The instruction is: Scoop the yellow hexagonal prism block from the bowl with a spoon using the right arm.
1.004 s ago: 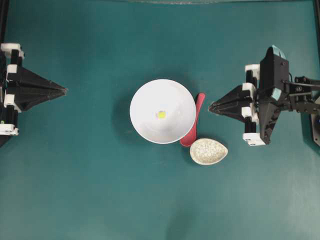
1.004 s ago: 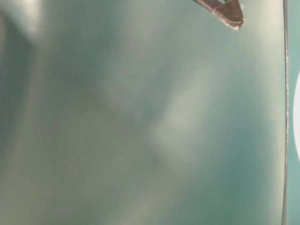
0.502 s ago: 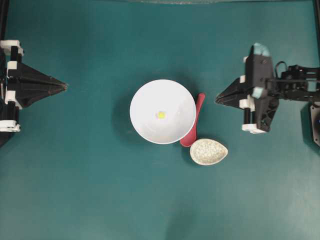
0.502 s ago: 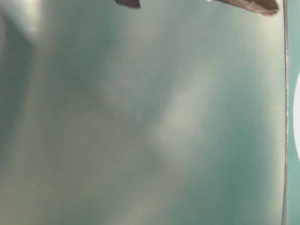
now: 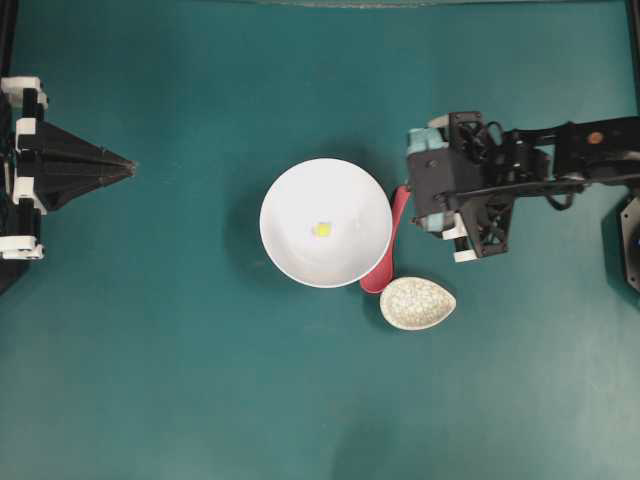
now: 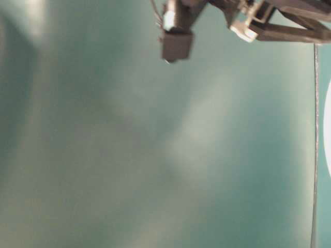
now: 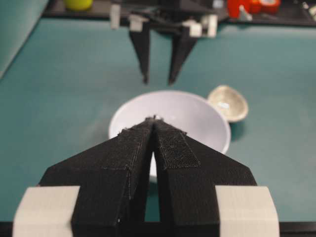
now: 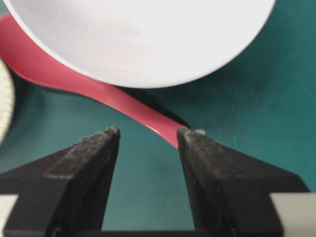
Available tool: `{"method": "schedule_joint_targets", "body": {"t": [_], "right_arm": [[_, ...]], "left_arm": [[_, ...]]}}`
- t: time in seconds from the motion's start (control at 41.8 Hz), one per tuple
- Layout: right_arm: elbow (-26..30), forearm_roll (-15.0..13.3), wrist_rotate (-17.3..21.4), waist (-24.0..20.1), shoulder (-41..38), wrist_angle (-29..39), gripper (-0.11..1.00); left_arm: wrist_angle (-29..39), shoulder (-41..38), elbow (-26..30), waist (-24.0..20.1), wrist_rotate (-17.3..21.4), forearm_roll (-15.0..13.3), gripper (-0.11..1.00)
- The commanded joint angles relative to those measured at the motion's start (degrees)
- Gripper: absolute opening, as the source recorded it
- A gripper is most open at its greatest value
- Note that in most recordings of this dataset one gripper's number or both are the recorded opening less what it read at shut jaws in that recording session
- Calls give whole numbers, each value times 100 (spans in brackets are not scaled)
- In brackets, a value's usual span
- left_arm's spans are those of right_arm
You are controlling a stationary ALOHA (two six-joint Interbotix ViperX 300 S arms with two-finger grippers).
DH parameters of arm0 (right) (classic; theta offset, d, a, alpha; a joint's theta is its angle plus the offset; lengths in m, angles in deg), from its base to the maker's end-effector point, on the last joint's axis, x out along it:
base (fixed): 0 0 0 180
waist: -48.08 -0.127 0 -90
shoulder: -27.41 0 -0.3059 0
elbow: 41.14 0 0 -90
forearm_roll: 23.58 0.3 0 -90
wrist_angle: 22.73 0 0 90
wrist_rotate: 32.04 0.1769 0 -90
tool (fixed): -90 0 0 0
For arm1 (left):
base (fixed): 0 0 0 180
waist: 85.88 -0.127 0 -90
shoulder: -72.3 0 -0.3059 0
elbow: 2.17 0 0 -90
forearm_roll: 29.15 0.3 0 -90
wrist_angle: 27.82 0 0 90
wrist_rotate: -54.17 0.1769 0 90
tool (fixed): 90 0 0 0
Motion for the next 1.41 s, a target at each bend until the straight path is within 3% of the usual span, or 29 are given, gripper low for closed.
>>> {"method": "schedule_joint_targets", "body": {"t": [0.0, 0.526, 1.028, 1.195, 1.387], "right_arm": [[176, -185, 9, 18, -132, 53, 55], [316, -439, 0, 211, -826, -308, 55], [325, -439, -18, 211, -976, -316, 54], [325, -439, -18, 211, -976, -316, 45], [325, -431, -9, 211, -976, -290, 23]], "left_arm": [[-53, -62, 97, -18, 0, 9, 0], [-53, -105, 88, -105, 0, 18, 0], [-35, -105, 88, -105, 0, 18, 0], [-35, -105, 88, -105, 0, 18, 0], [-26, -105, 88, -105, 0, 9, 0]]}}
